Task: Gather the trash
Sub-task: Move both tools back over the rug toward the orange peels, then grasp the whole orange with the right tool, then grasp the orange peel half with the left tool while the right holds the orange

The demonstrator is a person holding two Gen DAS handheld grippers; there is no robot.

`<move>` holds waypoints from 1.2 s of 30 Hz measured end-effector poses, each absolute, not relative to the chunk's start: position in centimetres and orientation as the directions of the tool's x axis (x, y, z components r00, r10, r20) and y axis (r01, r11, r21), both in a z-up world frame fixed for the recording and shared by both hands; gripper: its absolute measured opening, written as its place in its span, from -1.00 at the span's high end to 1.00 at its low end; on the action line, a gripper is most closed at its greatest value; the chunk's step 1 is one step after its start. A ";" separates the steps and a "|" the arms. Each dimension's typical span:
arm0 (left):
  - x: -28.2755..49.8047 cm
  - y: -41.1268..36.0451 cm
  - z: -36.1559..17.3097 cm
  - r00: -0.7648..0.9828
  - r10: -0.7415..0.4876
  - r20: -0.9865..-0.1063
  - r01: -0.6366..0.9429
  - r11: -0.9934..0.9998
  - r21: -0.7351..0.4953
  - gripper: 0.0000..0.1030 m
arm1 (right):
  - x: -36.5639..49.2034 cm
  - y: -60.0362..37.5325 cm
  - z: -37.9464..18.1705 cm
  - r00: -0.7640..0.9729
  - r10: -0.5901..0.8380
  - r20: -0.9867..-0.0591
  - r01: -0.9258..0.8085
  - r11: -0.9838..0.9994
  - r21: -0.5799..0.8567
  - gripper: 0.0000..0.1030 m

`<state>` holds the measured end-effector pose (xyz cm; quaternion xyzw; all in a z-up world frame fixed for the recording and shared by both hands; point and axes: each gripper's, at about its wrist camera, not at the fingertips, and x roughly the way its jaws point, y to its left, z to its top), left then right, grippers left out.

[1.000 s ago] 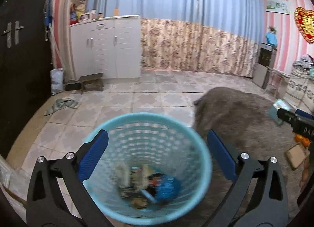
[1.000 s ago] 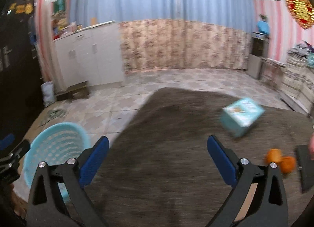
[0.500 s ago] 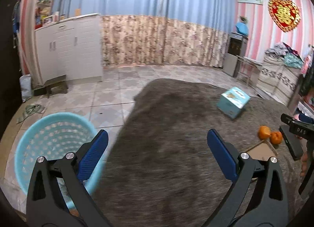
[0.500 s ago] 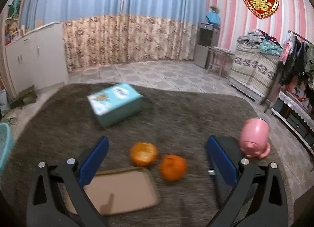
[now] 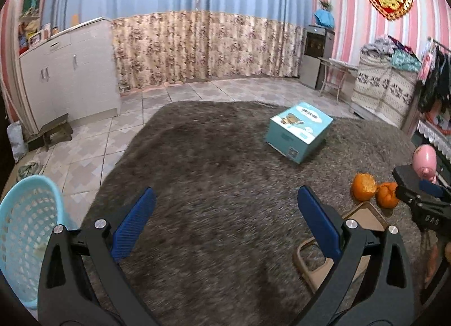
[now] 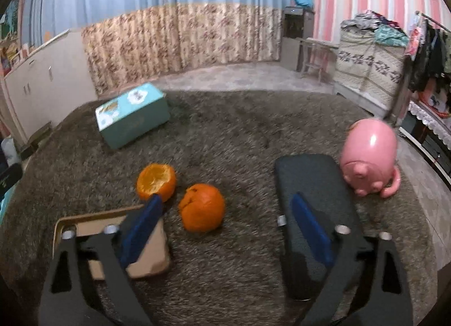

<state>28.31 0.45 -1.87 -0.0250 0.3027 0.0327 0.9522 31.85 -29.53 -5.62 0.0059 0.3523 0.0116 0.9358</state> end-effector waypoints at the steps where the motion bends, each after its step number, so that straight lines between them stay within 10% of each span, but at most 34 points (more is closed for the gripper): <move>1: 28.8 0.0 -2.0 0.812 0.045 -0.582 -0.071 0.997 -0.022 -0.89 | 32.2 -29.4 -6.1 0.737 0.039 -0.675 -0.029 0.999 0.026 -0.38; 10: 30.9 -3.6 -3.4 0.791 0.012 -0.612 -0.020 1.000 -0.006 -0.89 | 33.2 -29.0 -7.5 0.687 0.139 -0.714 -0.101 0.990 0.096 0.45; 27: 33.4 -13.5 -4.1 0.763 -0.049 -0.644 0.096 0.995 0.038 -0.89 | 31.0 -35.4 -2.3 0.809 0.011 -0.588 0.099 0.983 0.155 0.47; 36: 35.8 -17.3 -6.3 0.676 -0.113 -0.728 0.203 0.979 0.036 -0.45 | 30.9 -37.8 -3.1 0.809 0.011 -0.588 0.163 0.956 0.243 0.47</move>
